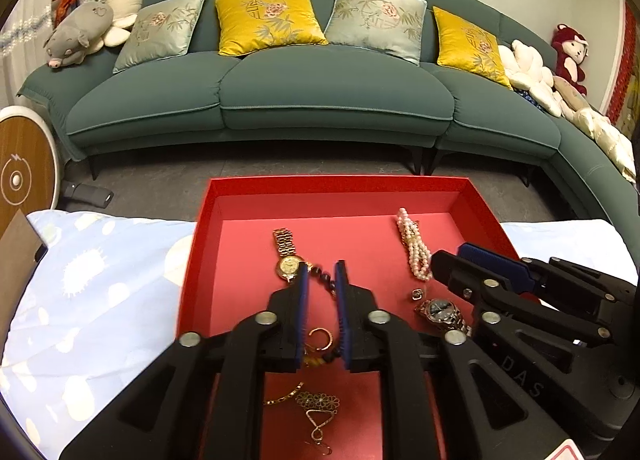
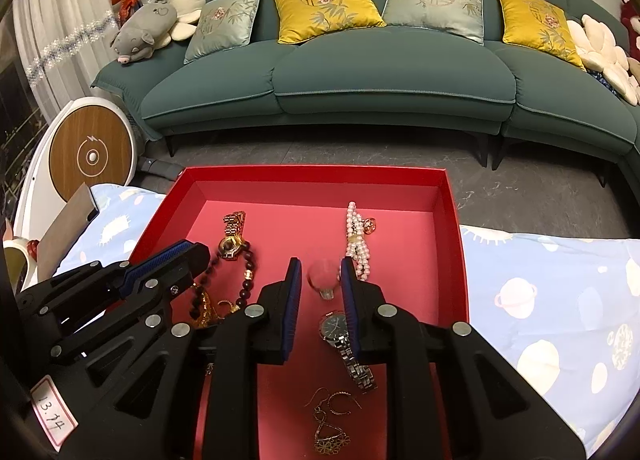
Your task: Organize jewelry
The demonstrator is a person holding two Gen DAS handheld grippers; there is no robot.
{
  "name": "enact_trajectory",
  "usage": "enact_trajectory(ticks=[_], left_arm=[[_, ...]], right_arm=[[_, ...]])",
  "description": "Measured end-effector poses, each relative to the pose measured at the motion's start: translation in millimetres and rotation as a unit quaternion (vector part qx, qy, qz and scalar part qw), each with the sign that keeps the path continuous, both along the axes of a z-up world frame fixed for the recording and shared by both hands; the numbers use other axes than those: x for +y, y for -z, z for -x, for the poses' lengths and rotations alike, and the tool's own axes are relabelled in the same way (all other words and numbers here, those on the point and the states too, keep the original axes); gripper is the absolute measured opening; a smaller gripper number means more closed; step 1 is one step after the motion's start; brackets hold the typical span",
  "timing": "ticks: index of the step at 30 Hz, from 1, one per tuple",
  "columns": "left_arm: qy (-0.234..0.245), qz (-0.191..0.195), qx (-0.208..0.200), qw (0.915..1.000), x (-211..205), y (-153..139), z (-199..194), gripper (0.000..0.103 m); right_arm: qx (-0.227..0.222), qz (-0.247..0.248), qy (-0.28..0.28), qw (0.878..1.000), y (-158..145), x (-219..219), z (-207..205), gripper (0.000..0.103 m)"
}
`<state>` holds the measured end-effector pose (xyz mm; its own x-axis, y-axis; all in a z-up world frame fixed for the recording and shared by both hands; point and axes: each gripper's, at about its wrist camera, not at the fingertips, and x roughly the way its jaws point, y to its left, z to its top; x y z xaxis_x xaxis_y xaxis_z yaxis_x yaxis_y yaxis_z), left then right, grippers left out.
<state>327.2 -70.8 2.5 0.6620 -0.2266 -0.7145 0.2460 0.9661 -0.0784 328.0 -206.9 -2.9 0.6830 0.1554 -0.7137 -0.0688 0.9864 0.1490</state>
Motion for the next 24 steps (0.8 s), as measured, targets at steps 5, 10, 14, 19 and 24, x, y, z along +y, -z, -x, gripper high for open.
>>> enact_trajectory(ticks=[5, 10, 14, 19, 24], left_arm=[[-0.019, 0.015, -0.005, 0.9997, 16, -10, 9, 0.034], [-0.025, -0.001, -0.026, 0.9994, 29, -33, 37, 0.041], [-0.025, -0.008, -0.028, 0.9993, 37, -49, 70, 0.046], [-0.010, -0.017, -0.022, 0.9996, 29, -65, 110, 0.051], [-0.014, -0.015, -0.040, 0.9990, 27, -79, 158, 0.067]], right_arm=[[-0.018, -0.007, 0.014, 1.000, -10, -7, 12, 0.034], [-0.031, -0.009, 0.028, 0.999, -29, -18, 43, 0.044], [-0.037, 0.001, 0.035, 0.999, -45, -23, 80, 0.049], [-0.044, 0.007, 0.047, 0.998, -53, -27, 139, 0.060], [-0.034, 0.007, 0.047, 0.998, -63, -20, 176, 0.066]])
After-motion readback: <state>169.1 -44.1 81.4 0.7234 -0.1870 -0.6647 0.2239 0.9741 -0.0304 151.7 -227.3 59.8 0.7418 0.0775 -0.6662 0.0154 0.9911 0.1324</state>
